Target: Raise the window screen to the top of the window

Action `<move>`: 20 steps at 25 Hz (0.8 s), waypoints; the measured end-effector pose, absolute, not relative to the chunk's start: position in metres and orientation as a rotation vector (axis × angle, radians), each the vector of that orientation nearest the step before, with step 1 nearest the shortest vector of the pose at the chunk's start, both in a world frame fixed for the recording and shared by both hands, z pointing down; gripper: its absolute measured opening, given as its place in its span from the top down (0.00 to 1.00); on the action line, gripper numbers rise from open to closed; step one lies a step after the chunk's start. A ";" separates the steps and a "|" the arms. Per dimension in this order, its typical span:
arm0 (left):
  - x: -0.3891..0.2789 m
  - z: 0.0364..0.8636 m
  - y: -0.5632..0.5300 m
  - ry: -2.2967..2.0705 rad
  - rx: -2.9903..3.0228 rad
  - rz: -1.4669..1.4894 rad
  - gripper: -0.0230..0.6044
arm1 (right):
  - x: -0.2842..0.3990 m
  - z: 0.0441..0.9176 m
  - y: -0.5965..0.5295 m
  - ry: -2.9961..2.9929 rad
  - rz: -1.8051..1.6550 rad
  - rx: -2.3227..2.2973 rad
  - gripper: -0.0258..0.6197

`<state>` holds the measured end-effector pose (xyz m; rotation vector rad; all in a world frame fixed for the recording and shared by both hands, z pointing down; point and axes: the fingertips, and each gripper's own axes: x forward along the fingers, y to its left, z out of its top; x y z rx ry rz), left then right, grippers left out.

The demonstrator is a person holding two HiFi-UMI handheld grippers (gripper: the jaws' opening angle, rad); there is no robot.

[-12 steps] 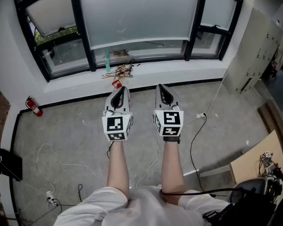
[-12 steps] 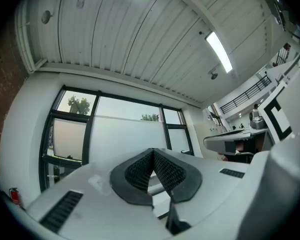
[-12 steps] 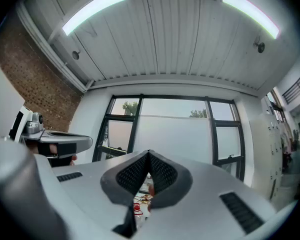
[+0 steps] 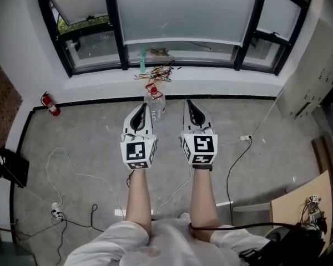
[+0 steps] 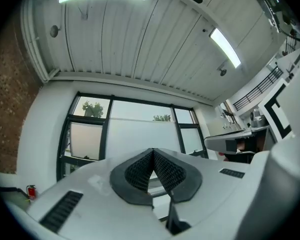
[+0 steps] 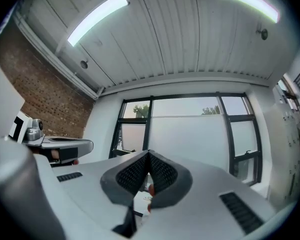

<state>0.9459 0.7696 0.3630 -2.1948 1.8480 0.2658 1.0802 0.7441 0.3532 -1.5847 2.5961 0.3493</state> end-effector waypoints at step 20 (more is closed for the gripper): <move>0.610 0.366 0.893 2.250 -1.638 0.153 0.96 | 0.694 0.354 0.818 2.777 0.300 -0.765 0.96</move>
